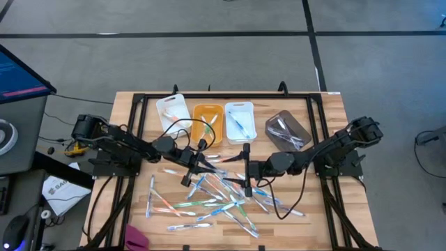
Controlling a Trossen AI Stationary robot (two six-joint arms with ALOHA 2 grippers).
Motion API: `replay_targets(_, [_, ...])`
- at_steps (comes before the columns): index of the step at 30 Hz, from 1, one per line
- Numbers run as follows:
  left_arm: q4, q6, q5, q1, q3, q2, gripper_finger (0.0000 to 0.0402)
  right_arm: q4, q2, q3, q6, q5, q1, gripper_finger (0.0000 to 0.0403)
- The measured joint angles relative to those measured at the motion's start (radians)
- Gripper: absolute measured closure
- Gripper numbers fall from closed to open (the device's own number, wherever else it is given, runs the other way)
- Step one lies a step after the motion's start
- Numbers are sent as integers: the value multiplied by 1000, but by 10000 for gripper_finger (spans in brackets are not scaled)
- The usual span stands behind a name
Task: Pick & Place Toothbrushes
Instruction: Put the white blue toothbrush into the right white bin
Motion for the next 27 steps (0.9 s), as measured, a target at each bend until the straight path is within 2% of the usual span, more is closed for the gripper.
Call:
replay_targets(6, [0, 4, 0, 0, 0, 0, 384, -3, 0, 10, -5, -8, -23, 132])
replay_targets(12, [0, 5, 0, 1, 0, 0, 384, -3, 0, 39, -4, -127, -52, 132])
replay_targets(27, [-6, 5, -8, 4, 0, 0, 384, -166, 0, 117, -28, -129, -69, 132])
